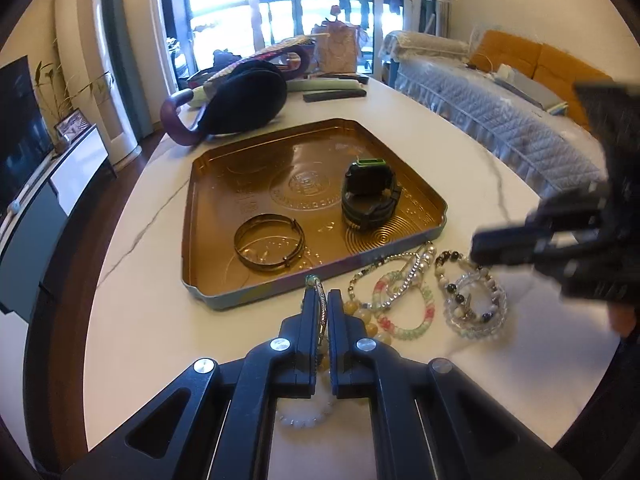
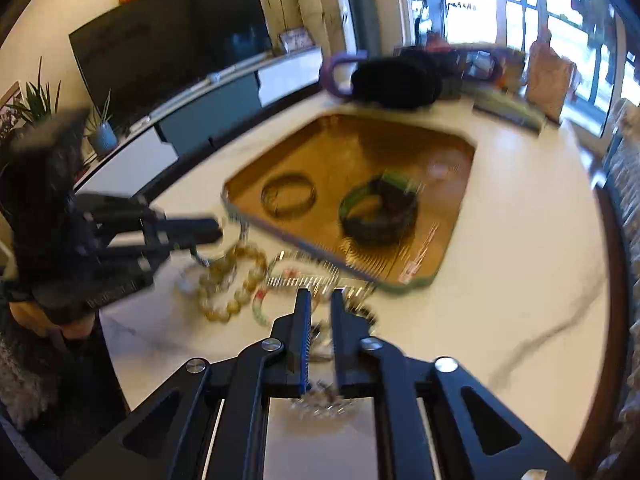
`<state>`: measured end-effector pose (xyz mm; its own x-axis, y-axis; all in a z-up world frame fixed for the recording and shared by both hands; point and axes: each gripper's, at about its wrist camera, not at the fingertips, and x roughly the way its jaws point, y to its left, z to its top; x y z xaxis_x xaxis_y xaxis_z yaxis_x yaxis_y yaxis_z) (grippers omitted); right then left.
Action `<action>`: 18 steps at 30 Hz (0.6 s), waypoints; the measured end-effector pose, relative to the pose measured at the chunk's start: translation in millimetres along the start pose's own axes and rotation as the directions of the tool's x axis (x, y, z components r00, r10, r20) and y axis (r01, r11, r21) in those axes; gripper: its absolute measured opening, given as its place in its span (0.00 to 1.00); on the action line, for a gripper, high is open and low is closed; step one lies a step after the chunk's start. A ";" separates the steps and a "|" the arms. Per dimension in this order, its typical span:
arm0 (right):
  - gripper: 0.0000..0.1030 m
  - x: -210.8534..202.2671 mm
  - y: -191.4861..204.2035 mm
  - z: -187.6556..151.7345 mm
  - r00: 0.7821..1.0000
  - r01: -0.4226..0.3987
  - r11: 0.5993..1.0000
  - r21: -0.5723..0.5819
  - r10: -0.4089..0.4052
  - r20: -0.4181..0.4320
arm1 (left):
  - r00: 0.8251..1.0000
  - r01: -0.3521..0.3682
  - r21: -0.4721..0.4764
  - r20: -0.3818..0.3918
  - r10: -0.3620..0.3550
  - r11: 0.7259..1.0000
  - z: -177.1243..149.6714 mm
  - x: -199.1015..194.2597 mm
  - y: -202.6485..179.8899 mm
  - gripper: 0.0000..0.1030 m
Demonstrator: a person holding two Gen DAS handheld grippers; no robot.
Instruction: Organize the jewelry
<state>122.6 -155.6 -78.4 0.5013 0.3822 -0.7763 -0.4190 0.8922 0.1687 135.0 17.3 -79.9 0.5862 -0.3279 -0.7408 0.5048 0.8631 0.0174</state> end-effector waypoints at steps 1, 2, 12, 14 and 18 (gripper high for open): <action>0.13 5.7 -0.3 -2.7 1.000 -0.010 1.000 0.009 0.010 -0.019 | 1.000 0.005 -0.004 -0.004 -0.005 1.000 -0.1 0.4 0.8 0.04; 0.13 10.7 0.1 -5.1 0.999 -0.013 1.000 0.012 0.013 -0.036 | 1.000 0.004 -0.009 -0.008 -0.005 1.000 -0.2 1.2 1.7 0.04; 0.43 37.4 -3.2 -7.7 0.995 0.010 0.999 0.033 -0.007 -0.101 | 1.000 0.016 -0.009 -0.013 -0.016 1.000 -2.0 0.1 1.6 0.04; 0.41 40.6 -0.1 -6.9 0.995 0.017 1.000 0.017 -0.015 -0.100 | 1.000 0.014 -0.007 -0.013 -0.014 1.000 -2.6 -0.2 1.5 0.04; 0.10 43.7 0.6 -5.4 0.994 -0.018 0.999 0.029 0.021 -0.103 | 1.000 0.012 -0.009 -0.015 -0.012 1.000 -3.3 0.0 2.2 0.04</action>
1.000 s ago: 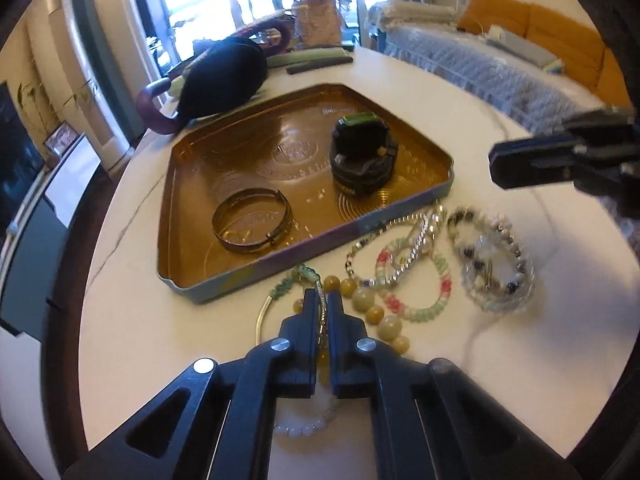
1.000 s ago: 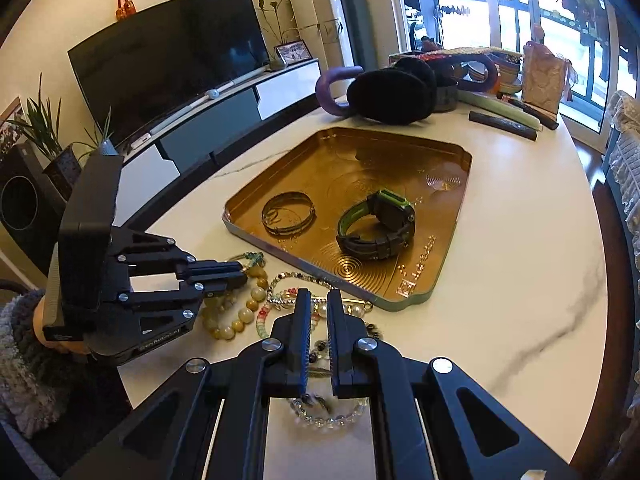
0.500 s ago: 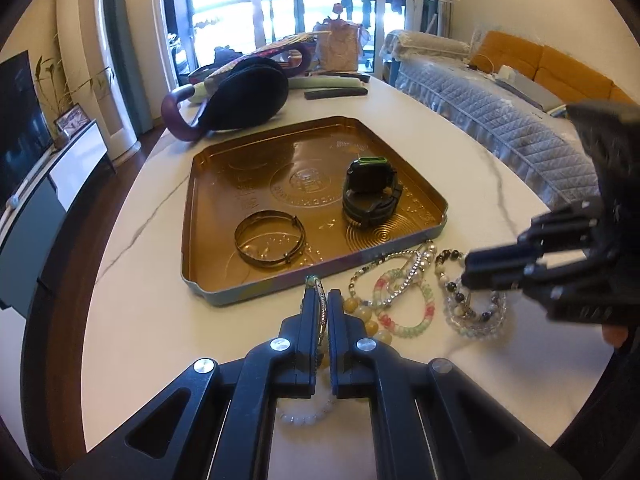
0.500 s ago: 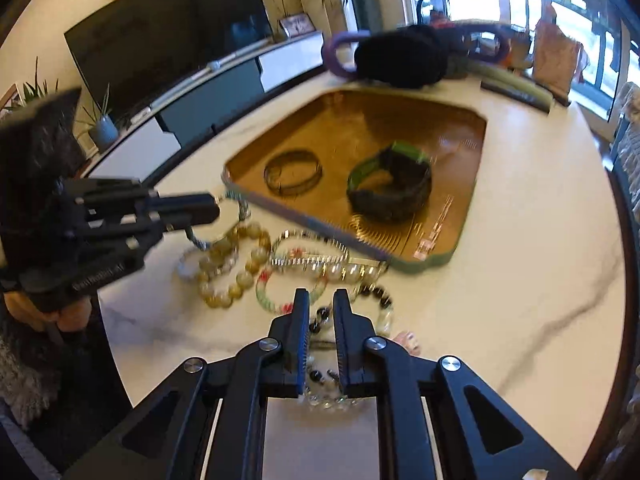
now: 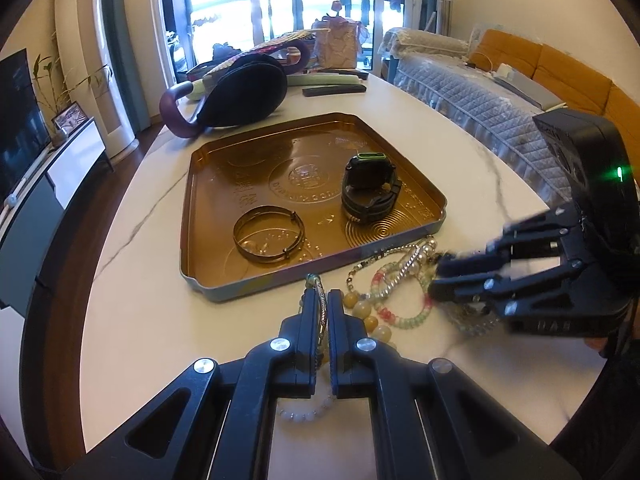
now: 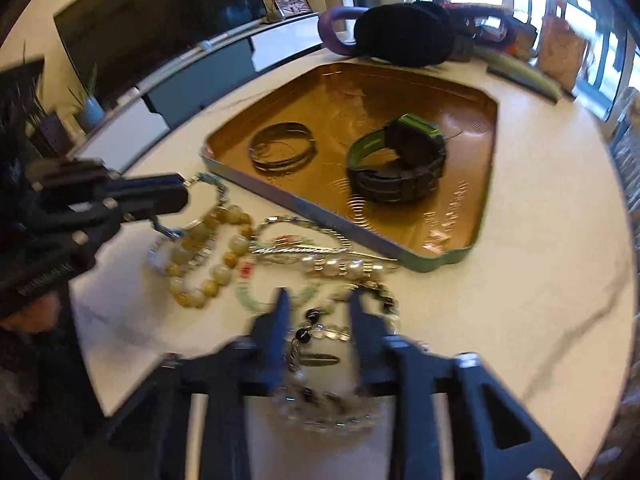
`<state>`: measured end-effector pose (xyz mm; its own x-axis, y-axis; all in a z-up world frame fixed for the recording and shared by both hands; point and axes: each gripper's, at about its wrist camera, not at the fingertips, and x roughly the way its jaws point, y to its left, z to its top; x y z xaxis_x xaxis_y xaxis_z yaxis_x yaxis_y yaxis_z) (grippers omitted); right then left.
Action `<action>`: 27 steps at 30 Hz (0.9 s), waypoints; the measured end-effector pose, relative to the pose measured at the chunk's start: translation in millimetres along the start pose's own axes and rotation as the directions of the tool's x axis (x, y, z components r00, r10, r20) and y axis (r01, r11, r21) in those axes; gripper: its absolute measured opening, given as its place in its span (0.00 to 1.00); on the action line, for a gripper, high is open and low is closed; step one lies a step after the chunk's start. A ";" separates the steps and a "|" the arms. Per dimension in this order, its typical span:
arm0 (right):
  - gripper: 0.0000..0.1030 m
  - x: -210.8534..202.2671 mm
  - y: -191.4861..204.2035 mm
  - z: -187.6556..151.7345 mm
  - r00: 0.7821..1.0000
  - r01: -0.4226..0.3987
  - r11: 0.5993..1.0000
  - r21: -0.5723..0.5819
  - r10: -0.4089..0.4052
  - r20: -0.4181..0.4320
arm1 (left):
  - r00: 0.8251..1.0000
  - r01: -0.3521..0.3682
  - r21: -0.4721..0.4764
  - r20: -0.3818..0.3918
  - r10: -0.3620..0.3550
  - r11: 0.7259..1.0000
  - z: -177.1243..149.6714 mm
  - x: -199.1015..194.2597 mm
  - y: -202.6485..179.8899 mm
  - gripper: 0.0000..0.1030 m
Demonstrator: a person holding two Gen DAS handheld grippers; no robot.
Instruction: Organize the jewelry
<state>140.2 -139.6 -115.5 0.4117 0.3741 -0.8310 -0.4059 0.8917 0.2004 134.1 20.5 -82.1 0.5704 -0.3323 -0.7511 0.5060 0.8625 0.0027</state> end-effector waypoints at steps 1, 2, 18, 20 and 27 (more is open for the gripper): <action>0.07 0.0 -0.9 0.1 1.000 -0.004 1.000 0.013 0.004 -0.005 | 1.000 0.004 -0.002 0.002 -0.004 1.000 0.2 -0.8 0.6 0.04; 0.06 -0.1 0.3 0.5 1.000 0.010 1.000 0.005 -0.010 -0.006 | 1.000 0.002 -0.005 0.005 -0.002 1.000 0.3 -1.6 1.0 0.04; 0.06 -61.3 0.2 5.6 0.985 0.016 1.000 -0.024 -0.012 0.173 | 0.996 0.048 -0.092 0.078 -0.041 0.995 10.2 -25.3 13.9 0.04; 0.06 -67.5 4.5 5.7 0.981 0.033 0.999 -0.039 -0.025 0.190 | 0.996 0.046 -0.086 0.085 -0.039 0.995 13.0 -27.2 11.7 0.04; 0.06 -84.3 11.2 12.5 0.970 0.038 0.998 -0.057 -0.023 0.242 | 0.992 0.044 -0.082 0.121 -0.034 0.996 24.2 -33.0 2.9 0.04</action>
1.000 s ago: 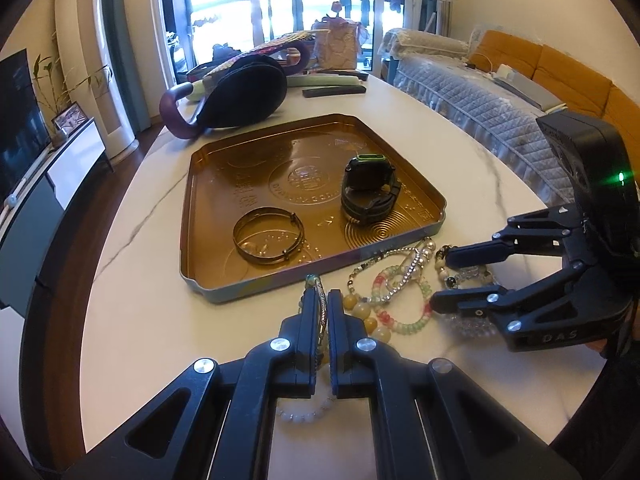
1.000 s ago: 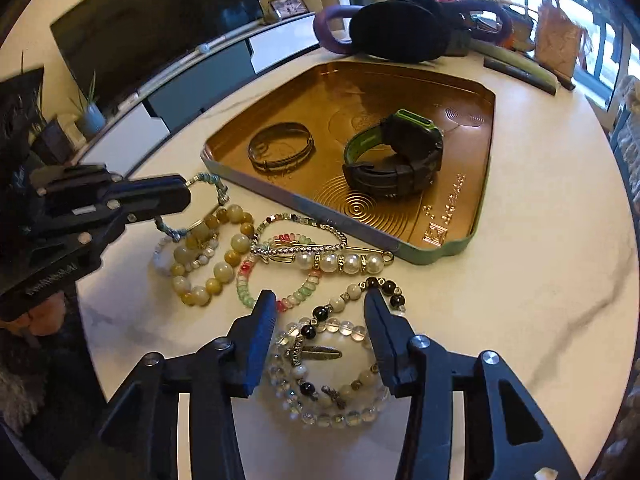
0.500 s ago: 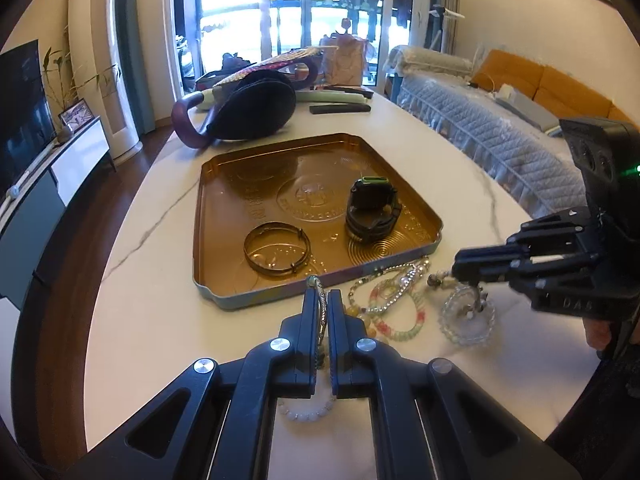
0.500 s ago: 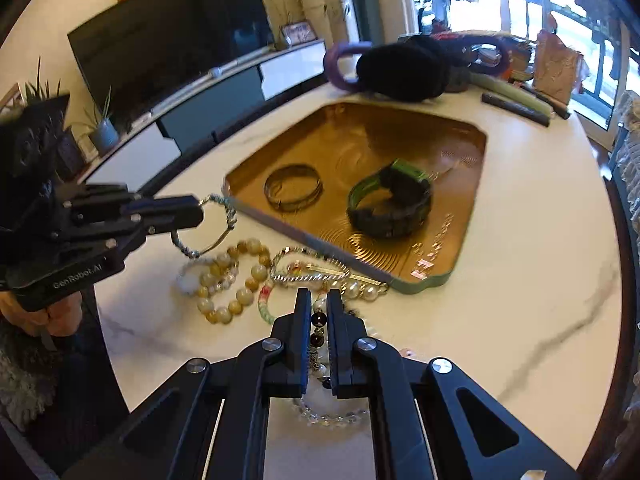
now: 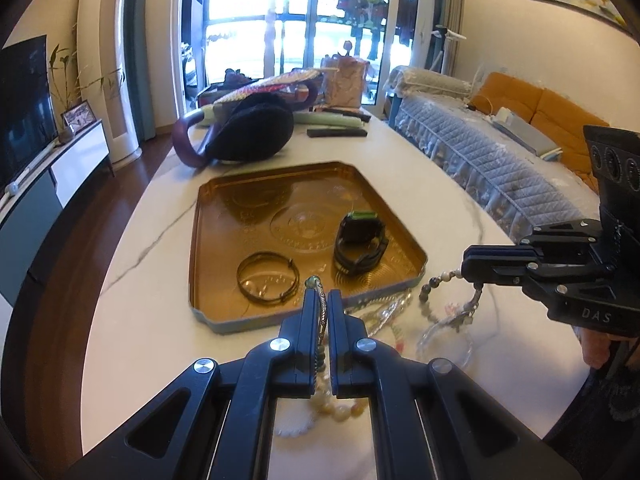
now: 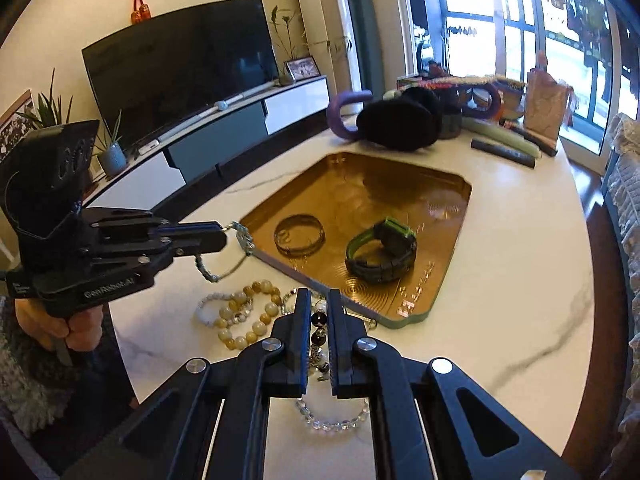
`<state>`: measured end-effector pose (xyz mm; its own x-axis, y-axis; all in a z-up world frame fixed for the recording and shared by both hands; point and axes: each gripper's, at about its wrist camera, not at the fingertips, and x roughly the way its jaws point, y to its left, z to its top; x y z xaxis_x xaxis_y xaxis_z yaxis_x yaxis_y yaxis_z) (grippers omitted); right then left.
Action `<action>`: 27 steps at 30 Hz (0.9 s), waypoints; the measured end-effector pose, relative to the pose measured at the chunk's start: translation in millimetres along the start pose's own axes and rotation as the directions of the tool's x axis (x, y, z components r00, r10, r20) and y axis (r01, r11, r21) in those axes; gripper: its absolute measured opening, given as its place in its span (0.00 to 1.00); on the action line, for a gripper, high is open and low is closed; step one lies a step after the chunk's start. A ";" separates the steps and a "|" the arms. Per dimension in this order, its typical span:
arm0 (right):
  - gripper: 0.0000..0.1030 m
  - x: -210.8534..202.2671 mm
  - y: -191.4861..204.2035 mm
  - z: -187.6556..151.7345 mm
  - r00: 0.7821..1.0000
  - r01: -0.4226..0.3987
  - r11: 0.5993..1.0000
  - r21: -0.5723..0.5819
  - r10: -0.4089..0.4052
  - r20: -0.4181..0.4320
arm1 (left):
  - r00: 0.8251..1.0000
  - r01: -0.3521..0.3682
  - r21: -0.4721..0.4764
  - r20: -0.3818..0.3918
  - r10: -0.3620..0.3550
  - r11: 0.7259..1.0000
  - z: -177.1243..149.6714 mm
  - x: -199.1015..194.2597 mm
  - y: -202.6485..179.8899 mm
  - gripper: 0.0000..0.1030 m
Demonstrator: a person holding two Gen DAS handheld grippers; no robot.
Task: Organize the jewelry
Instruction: 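Lift the beaded bracelets and carry them over the copper tray with both tools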
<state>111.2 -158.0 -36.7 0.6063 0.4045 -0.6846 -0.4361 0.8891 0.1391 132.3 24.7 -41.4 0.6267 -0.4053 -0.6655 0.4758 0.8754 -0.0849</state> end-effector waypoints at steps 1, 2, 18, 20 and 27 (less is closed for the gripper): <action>0.06 -3.5 1.9 2.2 1.000 0.002 1.000 -0.007 -0.002 0.014 | 1.000 -0.001 -0.002 0.014 0.001 1.000 3.5 -2.0 -1.6 0.04; 0.06 -7.0 3.7 4.5 0.999 0.011 1.000 -0.013 -0.011 0.030 | 1.000 -0.004 -0.005 0.025 0.004 1.000 6.1 -3.8 -2.9 0.04; 0.07 -28.9 -3.3 58.8 0.977 0.097 0.993 -0.065 -0.083 0.198 | 0.980 0.030 -0.082 0.196 -0.014 0.996 71.6 -10.3 22.6 0.04; 0.07 -24.8 -7.1 63.7 0.975 0.104 0.993 -0.060 -0.090 0.204 | 0.982 0.039 -0.100 0.188 -0.020 0.994 77.5 -1.8 31.4 0.04; 0.07 -3.6 -20.9 74.3 0.970 0.151 0.987 -0.062 -0.136 0.202 | 0.993 0.032 -0.168 0.116 -0.012 0.985 78.9 32.8 61.2 0.04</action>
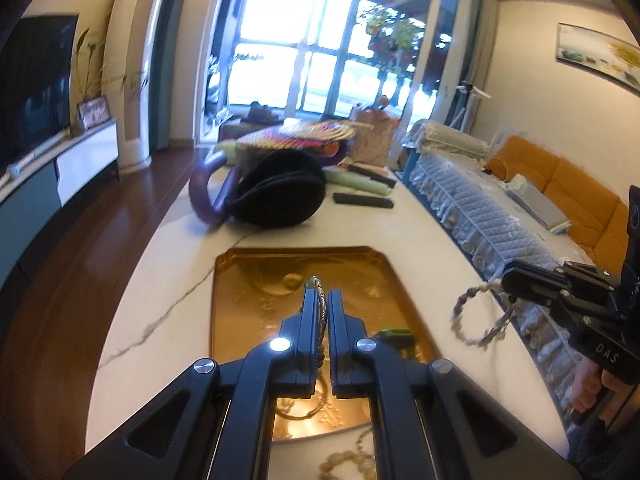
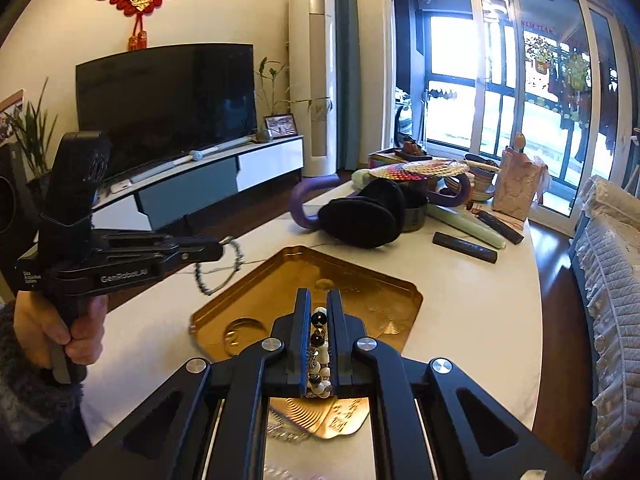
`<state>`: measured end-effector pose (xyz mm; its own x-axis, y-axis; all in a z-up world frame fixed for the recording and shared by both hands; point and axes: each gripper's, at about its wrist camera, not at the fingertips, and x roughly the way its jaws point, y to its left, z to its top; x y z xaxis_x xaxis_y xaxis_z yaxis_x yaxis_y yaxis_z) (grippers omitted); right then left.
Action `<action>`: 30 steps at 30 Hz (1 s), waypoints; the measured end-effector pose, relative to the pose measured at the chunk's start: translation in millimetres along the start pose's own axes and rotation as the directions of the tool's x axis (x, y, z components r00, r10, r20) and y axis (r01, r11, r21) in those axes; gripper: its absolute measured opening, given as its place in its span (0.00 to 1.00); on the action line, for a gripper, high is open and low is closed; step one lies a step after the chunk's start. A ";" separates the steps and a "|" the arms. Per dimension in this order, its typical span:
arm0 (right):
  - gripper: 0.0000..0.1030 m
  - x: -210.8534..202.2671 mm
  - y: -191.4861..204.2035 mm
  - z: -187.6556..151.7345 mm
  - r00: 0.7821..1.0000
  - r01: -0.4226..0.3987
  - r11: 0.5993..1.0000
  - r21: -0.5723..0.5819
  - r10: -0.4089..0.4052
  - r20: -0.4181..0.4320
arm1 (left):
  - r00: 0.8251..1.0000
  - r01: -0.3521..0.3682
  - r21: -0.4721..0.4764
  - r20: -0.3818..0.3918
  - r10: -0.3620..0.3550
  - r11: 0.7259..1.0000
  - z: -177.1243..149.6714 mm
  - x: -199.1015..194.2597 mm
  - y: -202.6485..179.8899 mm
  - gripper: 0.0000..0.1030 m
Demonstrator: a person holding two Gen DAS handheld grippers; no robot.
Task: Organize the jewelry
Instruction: 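Lift the beaded bracelets and carry them over the copper tray with both tools, then open both tools to drop the beaded bracelets into the tray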
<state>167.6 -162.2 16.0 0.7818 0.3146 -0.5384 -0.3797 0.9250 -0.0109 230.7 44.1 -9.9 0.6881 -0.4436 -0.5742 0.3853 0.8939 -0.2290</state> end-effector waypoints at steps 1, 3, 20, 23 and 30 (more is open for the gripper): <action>0.07 6.4 -3.6 -0.1 1.000 0.007 1.000 0.005 -0.007 -0.008 | 1.000 0.004 -0.018 -0.014 -0.005 1.000 -1.1 4.4 5.2 0.04; 0.07 14.1 -8.4 -1.7 1.000 0.012 1.000 0.015 -0.012 -0.017 | 0.999 0.008 -0.052 -0.031 -0.010 0.999 -3.1 10.8 14.7 0.04; 0.07 84.3 -59.2 -46.1 0.980 0.015 0.984 0.179 0.021 -0.198 | 0.979 -0.054 -0.096 -0.200 0.034 0.994 -34.1 75.7 44.3 0.04; 0.07 95.9 -62.0 -57.1 0.970 0.001 0.979 0.202 0.048 -0.240 | 0.973 -0.079 -0.070 -0.221 0.062 0.994 -41.0 79.4 40.1 0.04; 0.09 104.2 -62.1 -65.7 0.964 -0.011 0.980 0.199 0.063 -0.257 | 0.963 -0.135 -0.027 -0.237 0.125 0.990 -52.7 78.7 32.4 0.09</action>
<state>240.1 -200.8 -94.8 0.6032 0.3068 -0.7362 -0.2825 0.9454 0.1625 264.9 41.5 -104.0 0.5655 -0.3007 -0.7680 0.2722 0.9470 -0.1704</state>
